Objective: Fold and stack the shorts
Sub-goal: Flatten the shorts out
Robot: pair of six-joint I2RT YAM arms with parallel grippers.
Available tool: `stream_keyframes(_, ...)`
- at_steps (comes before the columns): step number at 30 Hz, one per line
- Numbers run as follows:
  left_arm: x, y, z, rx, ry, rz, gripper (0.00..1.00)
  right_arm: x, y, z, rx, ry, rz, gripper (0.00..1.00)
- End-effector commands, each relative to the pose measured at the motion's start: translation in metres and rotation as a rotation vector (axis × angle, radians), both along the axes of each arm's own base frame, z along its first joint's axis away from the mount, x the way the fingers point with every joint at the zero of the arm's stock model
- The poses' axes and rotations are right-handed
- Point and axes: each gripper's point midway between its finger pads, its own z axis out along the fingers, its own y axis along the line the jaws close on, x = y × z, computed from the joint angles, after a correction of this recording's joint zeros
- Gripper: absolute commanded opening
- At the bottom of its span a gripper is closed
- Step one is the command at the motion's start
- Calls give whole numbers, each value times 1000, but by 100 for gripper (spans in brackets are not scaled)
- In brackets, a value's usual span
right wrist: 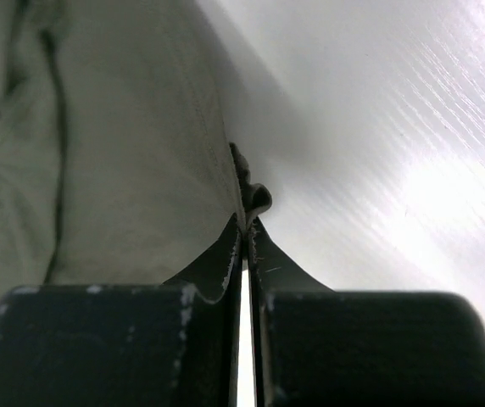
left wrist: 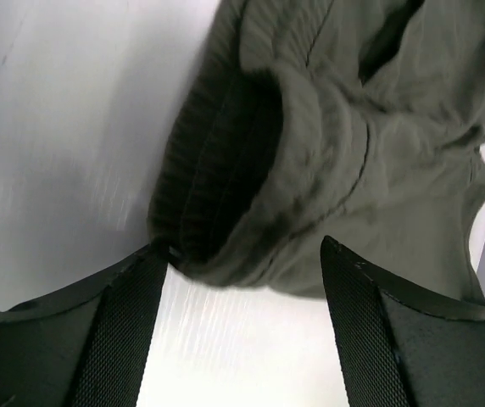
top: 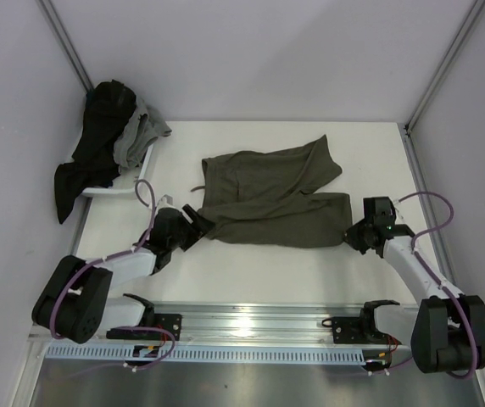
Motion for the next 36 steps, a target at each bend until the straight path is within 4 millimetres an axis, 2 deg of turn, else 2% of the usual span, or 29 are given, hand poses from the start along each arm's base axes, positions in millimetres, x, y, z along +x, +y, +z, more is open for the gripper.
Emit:
stream_keyframes(1, 4, 13, -17, 73, 55, 70, 75, -9, -11, 24, -76, 67, 8, 0)
stream_keyframes(4, 7, 10, -19, 65, 58, 68, 70, -13, -13, 34, -80, 102, -7, 0)
stream_keyframes(6, 9, 9, -19, 67, 57, 64, 61, -11, -10, 46, -57, 89, -11, 0)
stream_keyframes(7, 12, 8, -14, 75, 44, 55, 48, -10, -9, 51, -50, 84, -17, 0)
stream_keyframes(8, 7, 10, -18, 95, 69, 51, 42, -13, -9, 55, -49, 96, -20, 0)
stream_keyframes(10, 13, 9, -4, 104, 49, 42, 33, -8, -10, 70, -54, 79, -22, 0)
stream_keyframes(11, 12, 9, 1, 117, 41, 22, 25, -14, -13, 73, -68, 107, -19, 0)
stream_keyframes(12, 6, 10, 2, 127, 61, 6, 23, -14, -16, 76, -81, 111, -23, 0)
stream_keyframes(14, 3, 2, 24, 103, 32, -46, 20, -15, -22, 84, -96, 118, -25, 0)
stream_keyframes(16, -11, 1, 28, 115, 80, -92, 19, -15, -29, 86, -102, 123, -42, 0)
stream_keyframes(17, -14, -3, 38, 97, 74, -117, 18, -16, -30, 86, -103, 130, -39, 0)
stream_keyframes(21, -26, -9, 44, 88, 126, -188, 26, -20, -28, 78, -87, 163, -27, 0)
stream_keyframes(22, -27, -10, 46, 89, 131, -200, 40, -19, -28, 76, -85, 165, -31, 0)
stream_keyframes(24, -25, -12, 45, 83, 141, -209, 74, -18, -29, 74, -85, 160, -33, 0)
stream_keyframes(25, -22, -13, 50, 82, 142, -207, 95, -16, -29, 74, -82, 153, -37, 0)
stream_keyframes(27, -18, -11, 53, 91, 138, -206, 99, -10, -29, 76, -80, 139, -39, 0)
stream_keyframes(31, -3, -11, 80, 102, 53, -207, 99, 3, -40, 77, -87, 130, -76, 0)
stream_keyframes(33, -3, -15, 90, 109, -3, -242, 99, 12, -41, 75, -75, 135, -82, 0)
stream_keyframes(35, -9, -17, 85, 139, -43, -269, 99, 21, -41, 74, -65, 133, -85, 0)
stream_keyframes(36, -10, -17, 93, 154, -96, -282, 99, 28, -42, 74, -64, 141, -87, 0)
